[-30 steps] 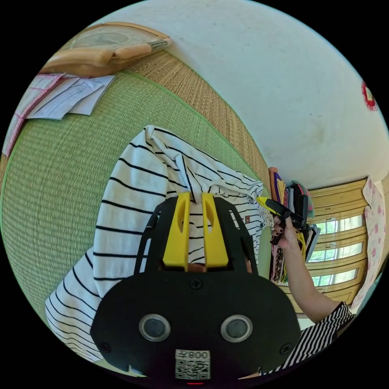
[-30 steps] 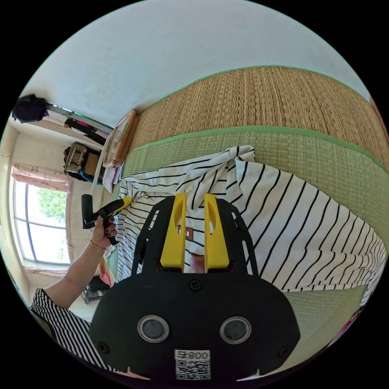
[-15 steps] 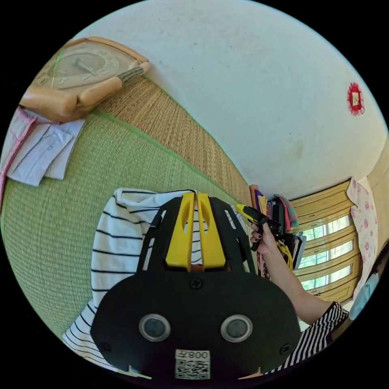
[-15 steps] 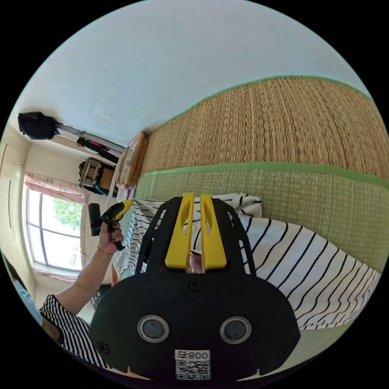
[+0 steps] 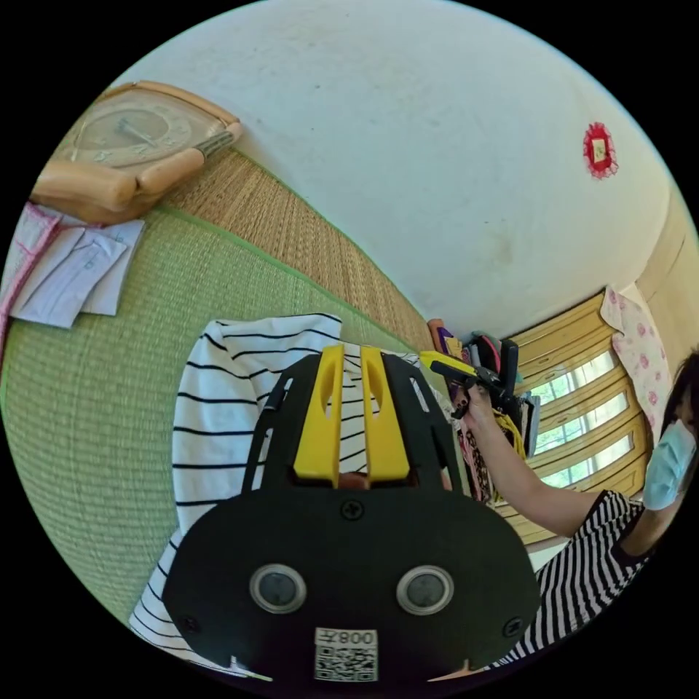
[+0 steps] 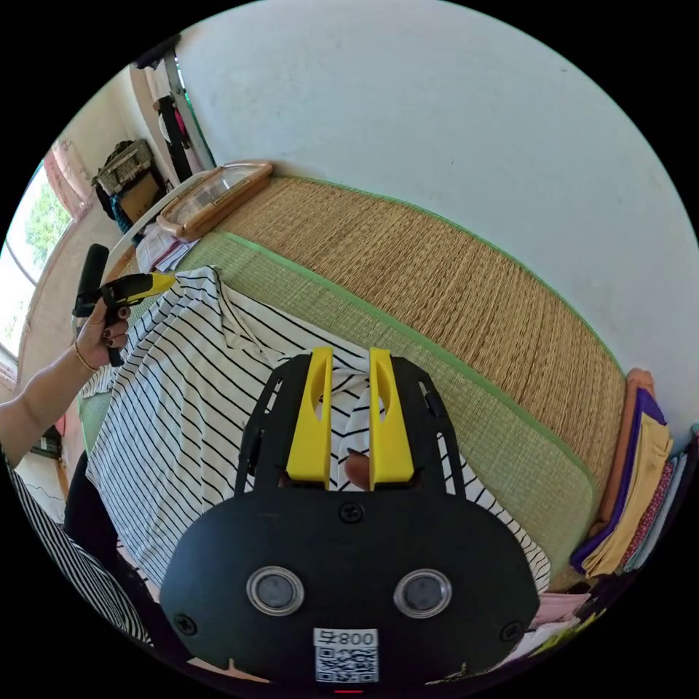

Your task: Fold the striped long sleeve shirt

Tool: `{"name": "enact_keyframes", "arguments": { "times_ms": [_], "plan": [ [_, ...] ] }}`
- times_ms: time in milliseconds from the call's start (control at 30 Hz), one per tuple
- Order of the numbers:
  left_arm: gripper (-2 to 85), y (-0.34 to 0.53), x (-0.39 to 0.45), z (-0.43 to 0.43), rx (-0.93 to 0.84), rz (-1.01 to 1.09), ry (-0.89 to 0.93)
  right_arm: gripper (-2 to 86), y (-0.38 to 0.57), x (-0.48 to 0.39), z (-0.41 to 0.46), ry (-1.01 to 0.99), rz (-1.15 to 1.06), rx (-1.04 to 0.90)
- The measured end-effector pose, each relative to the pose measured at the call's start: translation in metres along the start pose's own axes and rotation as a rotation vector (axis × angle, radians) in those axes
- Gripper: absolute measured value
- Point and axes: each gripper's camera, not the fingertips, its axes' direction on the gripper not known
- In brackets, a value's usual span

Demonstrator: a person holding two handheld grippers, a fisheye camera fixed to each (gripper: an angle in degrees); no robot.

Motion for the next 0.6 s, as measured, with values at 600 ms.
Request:
{"name": "enact_keyframes", "arguments": {
  "times_ms": [600],
  "plan": [
    [4.8,-0.014,0.024,0.007,-0.129,0.111,-0.305,0.2,-0.119,-0.095,0.04,0.201,-0.241,-0.219]
  ]
}}
